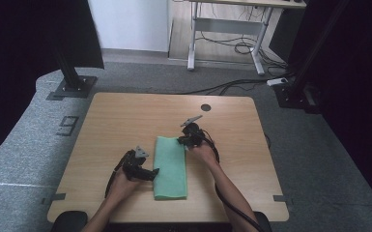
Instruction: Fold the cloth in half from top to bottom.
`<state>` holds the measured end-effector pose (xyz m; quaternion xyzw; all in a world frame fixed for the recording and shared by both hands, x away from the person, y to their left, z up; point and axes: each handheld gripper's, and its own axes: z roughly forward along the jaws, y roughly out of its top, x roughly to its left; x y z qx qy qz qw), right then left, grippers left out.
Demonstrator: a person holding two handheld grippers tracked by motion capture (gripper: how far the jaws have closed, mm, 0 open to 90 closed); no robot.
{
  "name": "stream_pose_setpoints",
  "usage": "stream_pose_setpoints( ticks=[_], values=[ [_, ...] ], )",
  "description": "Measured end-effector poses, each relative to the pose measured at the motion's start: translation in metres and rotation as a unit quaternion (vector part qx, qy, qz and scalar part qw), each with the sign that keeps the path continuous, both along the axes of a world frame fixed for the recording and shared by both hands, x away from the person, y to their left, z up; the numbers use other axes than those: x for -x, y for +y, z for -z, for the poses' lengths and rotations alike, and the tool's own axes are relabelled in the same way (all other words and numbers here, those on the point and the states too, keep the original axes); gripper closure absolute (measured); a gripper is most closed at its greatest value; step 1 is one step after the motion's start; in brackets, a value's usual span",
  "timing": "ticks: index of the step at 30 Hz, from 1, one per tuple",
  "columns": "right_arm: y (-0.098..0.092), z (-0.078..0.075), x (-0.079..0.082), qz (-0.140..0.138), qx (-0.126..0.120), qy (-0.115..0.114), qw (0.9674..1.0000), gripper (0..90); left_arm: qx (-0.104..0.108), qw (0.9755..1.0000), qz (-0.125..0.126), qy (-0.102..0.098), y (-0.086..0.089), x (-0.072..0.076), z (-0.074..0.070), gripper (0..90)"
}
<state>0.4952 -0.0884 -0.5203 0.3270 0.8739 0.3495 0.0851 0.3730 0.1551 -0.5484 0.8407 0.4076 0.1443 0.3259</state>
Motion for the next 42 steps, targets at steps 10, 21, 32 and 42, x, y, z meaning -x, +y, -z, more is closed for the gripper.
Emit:
stream_pose_setpoints(
  ticks=[10, 21, 32, 42],
  values=[
    [-0.006, -0.038, 0.02, -0.017, -0.028, -0.026, 0.9991, 84.4, -0.003, 1.0, -0.005, 0.0, 0.0, -0.001, 0.001, 0.3],
    [-0.014, -0.067, 0.05, -0.049, -0.047, -0.05, 0.9965, 84.4, -0.004, 0.9999, -0.011, 0.0, -0.001, -0.003, 0.001, 0.0],
    [-0.019, -0.079, 0.086, -0.082, -0.063, -0.061, 0.9927, 84.4, -0.004, 0.9998, -0.018, -0.001, -0.002, -0.005, 0.001, 0.0],
    [-0.027, -0.075, 0.113, -0.108, -0.074, -0.055, 0.9898, 84.4, -0.004, 0.9995, -0.031, 0.0, -0.003, -0.009, 0.001, 0.0]
  ],
)
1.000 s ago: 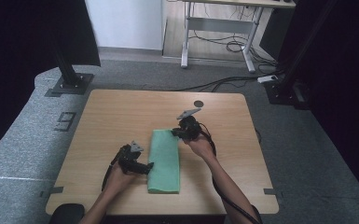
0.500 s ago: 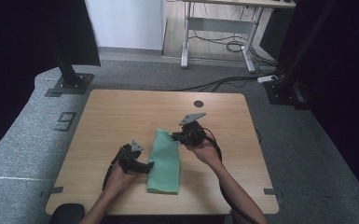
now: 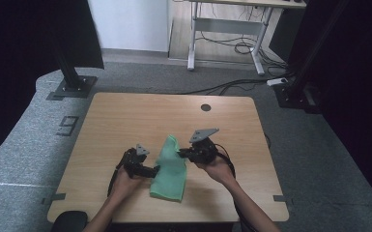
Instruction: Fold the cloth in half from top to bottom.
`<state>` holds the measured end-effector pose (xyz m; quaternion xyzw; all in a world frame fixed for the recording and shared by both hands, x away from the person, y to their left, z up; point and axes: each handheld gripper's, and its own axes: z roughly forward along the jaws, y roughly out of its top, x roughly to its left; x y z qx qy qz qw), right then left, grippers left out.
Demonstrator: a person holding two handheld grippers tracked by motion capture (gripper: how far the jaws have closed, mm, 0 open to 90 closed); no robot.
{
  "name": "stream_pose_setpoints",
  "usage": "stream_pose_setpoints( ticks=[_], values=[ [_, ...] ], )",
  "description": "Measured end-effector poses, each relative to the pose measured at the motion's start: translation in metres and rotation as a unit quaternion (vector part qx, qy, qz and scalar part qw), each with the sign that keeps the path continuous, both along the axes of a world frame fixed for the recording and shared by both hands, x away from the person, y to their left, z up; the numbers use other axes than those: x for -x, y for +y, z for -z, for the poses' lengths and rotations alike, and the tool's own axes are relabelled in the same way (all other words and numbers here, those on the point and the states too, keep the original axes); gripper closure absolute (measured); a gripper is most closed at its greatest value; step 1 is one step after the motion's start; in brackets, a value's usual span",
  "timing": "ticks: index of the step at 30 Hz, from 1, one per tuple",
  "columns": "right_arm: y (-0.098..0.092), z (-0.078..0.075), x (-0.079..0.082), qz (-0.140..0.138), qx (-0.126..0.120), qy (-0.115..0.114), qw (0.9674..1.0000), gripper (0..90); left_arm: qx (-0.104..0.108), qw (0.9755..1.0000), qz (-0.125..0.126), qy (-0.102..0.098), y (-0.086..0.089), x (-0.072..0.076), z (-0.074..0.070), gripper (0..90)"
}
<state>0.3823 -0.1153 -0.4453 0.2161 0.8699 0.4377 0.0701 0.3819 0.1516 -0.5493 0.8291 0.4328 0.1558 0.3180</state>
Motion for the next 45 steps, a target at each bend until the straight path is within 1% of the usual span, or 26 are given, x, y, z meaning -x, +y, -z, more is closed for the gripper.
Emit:
stream_pose_setpoints(
  ticks=[6, 16, 19, 23, 25, 30, 32, 34, 36, 38, 41, 45],
  values=[
    [-0.003, 0.013, 0.013, -0.013, 0.0, 0.012, 0.9998, 84.4, 0.0, 1.0, -0.005, 0.0, 0.0, -0.002, 0.0, 0.0],
    [0.004, 0.044, 0.033, -0.038, 0.013, 0.044, 0.9982, 84.2, 0.0, 1.0, -0.005, 0.0, 0.0, -0.002, 0.0, 0.0],
    [0.005, 0.055, 0.039, -0.041, 0.02, 0.052, 0.9976, 84.1, 0.0, 1.0, -0.005, 0.0, 0.0, -0.002, 0.0, 0.0],
    [0.006, 0.068, 0.044, -0.041, 0.021, 0.066, 0.9968, 83.9, 0.001, 1.0, -0.005, -0.001, 0.0, -0.002, 0.0, 0.0],
    [0.007, 0.074, 0.047, -0.042, 0.026, 0.071, 0.9962, 83.8, 0.0, 1.0, -0.005, -0.001, 0.0, -0.002, 0.0, 0.0],
    [0.01, 0.083, 0.052, -0.044, 0.03, 0.082, 0.9952, 83.5, 0.001, 1.0, -0.004, 0.0, 0.0, -0.001, 0.0, 0.0],
    [0.012, 0.085, 0.054, -0.046, 0.038, 0.087, 0.9944, 83.4, 0.001, 1.0, 0.002, 0.002, 0.001, -0.001, -0.001, 0.0],
    [0.013, 0.087, 0.055, -0.044, 0.039, 0.088, 0.9944, 83.6, -0.001, 0.9999, 0.006, 0.008, 0.003, 0.0, -0.002, 0.5],
    [0.012, 0.087, 0.055, -0.043, 0.044, 0.08, 0.9949, 84.0, -0.004, 0.9998, 0.007, 0.016, 0.004, 0.002, -0.005, 1.9],
    [0.012, 0.088, 0.055, -0.039, 0.045, 0.077, 0.9952, 84.3, -0.006, 0.9998, 0.01, 0.015, 0.007, 0.005, -0.007, 2.4],
    [0.012, 0.088, 0.054, -0.034, 0.052, 0.067, 0.9958, 84.5, -0.008, 0.9997, 0.017, 0.017, 0.007, 0.009, -0.007, 3.8],
    [0.012, 0.088, 0.049, -0.022, 0.059, 0.058, 0.9963, 84.6, -0.012, 0.9997, 0.014, 0.017, 0.005, 0.007, -0.005, 3.1]
  ],
)
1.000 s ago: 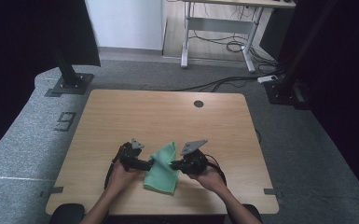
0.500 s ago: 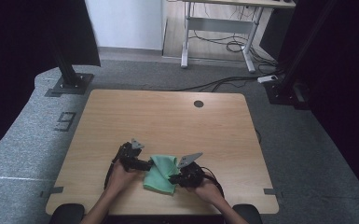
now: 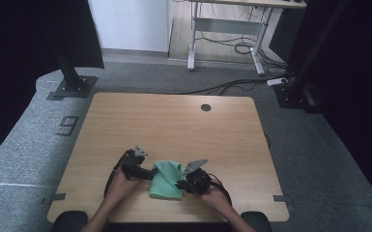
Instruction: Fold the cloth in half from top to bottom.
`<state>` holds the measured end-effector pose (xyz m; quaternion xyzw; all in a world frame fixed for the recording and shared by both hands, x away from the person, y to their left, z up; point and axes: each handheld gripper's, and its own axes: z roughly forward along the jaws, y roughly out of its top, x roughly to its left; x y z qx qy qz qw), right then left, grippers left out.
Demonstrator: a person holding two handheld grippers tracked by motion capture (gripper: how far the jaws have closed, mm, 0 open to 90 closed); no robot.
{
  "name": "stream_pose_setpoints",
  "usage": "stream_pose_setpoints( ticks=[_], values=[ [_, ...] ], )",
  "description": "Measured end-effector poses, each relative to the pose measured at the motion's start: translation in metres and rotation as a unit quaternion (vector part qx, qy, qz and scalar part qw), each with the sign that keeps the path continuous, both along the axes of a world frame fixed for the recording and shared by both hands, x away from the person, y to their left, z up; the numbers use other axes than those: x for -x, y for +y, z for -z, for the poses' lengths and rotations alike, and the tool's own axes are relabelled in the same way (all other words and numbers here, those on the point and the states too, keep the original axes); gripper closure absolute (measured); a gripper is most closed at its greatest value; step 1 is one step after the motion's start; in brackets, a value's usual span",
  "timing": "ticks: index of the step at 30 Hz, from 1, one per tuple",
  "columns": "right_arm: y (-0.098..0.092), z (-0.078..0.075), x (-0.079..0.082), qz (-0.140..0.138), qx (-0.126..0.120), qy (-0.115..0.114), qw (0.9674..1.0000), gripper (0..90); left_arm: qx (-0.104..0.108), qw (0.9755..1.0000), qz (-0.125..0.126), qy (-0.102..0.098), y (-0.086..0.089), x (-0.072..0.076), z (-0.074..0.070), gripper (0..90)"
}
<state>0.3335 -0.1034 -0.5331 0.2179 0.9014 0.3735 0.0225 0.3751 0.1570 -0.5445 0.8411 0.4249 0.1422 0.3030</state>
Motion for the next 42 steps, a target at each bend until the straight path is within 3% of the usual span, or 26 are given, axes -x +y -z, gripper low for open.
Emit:
stream_pose_setpoints(
  ticks=[8, 12, 17, 21, 28, 38, 42],
  values=[
    [-0.001, 0.0, -0.015, 0.021, 0.006, -0.012, 0.9997, 84.6, 0.006, 0.9996, -0.026, -0.011, 0.0, -0.018, 0.003, 0.0],
    [0.0, 0.0, -0.022, 0.029, 0.009, -0.02, 0.9993, 84.6, 0.009, 0.9997, -0.02, -0.01, 0.003, -0.021, 0.002, 0.9],
    [-0.005, 0.002, -0.024, 0.035, -0.01, -0.01, 0.9993, 84.2, 0.011, 0.9998, -0.009, -0.012, 0.009, -0.014, -0.01, 5.5],
    [-0.008, 0.004, -0.027, 0.038, -0.026, 0.006, 0.9989, 83.9, 0.041, 0.9989, 0.005, -0.022, 0.008, -0.007, -0.028, 10.2],
    [-0.012, 0.008, -0.026, 0.054, -0.05, 0.021, 0.997, 83.2, 0.069, 0.9962, 0.047, -0.026, -0.017, -0.01, -0.056, 21.2],
    [-0.014, 0.01, -0.027, 0.062, -0.064, 0.03, 0.9956, 82.9, 0.08, 0.9909, 0.106, -0.022, -0.065, -0.024, -0.088, 32.9],
    [-0.015, 0.011, -0.027, 0.061, -0.066, 0.032, 0.9955, 82.9, 0.069, 0.9893, 0.128, -0.012, -0.081, -0.025, -0.09, 36.4]
  ],
)
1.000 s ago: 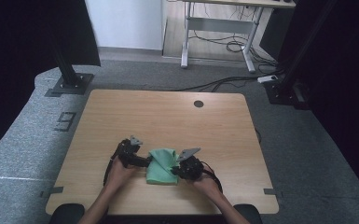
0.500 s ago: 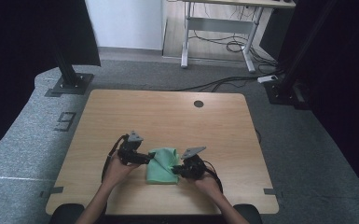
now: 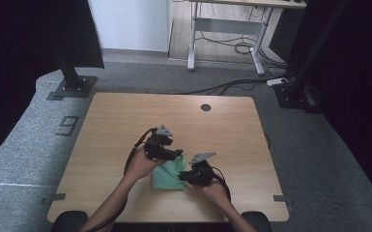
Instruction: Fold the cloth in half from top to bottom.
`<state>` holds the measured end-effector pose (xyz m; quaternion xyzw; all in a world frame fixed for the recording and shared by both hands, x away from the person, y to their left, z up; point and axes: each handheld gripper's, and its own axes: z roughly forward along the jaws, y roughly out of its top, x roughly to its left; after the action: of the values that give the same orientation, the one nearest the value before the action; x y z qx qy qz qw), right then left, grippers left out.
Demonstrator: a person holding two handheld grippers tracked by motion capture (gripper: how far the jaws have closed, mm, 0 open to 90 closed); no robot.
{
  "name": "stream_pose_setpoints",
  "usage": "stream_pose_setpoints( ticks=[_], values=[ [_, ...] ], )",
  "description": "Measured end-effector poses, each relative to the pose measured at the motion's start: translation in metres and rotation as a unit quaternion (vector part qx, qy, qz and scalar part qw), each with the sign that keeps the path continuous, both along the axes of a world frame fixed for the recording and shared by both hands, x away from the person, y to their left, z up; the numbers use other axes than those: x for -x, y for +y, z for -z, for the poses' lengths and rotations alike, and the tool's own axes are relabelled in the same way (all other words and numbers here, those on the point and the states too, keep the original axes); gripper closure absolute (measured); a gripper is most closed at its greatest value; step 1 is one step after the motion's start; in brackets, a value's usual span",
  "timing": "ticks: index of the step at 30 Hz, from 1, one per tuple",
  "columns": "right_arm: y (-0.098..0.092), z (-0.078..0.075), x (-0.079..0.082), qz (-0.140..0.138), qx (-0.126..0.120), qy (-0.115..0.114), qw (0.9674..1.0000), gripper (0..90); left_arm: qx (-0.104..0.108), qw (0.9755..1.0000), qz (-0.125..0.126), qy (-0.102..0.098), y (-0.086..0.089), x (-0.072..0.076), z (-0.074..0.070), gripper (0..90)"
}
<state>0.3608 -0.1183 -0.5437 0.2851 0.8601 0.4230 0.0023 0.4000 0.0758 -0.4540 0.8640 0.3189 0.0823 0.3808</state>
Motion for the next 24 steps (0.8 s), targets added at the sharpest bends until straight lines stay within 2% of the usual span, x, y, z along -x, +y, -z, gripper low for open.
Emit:
stream_pose_setpoints(
  ticks=[3, 6, 7, 12, 14, 20, 24],
  values=[
    [0.0, 0.0, 0.0, 0.0, -0.001, 0.0, 1.0, 82.9, -0.018, 0.9998, 0.008, 0.006, -0.01, 0.0, 0.002, 39.0],
    [-0.001, 0.0, 0.0, -0.001, -0.002, 0.0, 1.0, 82.8, -0.044, 0.9988, 0.014, 0.016, -0.015, -0.001, 0.006, 47.3],
    [-0.001, 0.0, 0.0, -0.002, -0.002, 0.0, 1.0, 82.8, -0.048, 0.9985, 0.018, 0.021, -0.016, -0.001, 0.007, 53.1],
    [-0.002, 0.001, -0.001, -0.006, -0.006, 0.002, 1.0, 82.8, -0.039, 0.9976, 0.032, 0.047, -0.01, -0.003, 0.009, 79.9],
    [-0.002, 0.001, -0.001, -0.006, -0.006, 0.002, 1.0, 82.8, -0.043, 0.9973, 0.035, 0.048, -0.009, -0.003, 0.009, 85.0],
    [-0.001, 0.0, 0.0, -0.01, 0.001, -0.009, 0.9999, 80.4, -0.04, 0.9976, 0.032, 0.046, 0.002, 0.006, 0.006, 86.7],
    [0.0, -0.003, 0.001, -0.007, 0.002, 0.0, 1.0, 74.6, -0.033, 0.9979, 0.028, 0.048, 0.013, 0.012, 0.005, 86.6]
  ],
)
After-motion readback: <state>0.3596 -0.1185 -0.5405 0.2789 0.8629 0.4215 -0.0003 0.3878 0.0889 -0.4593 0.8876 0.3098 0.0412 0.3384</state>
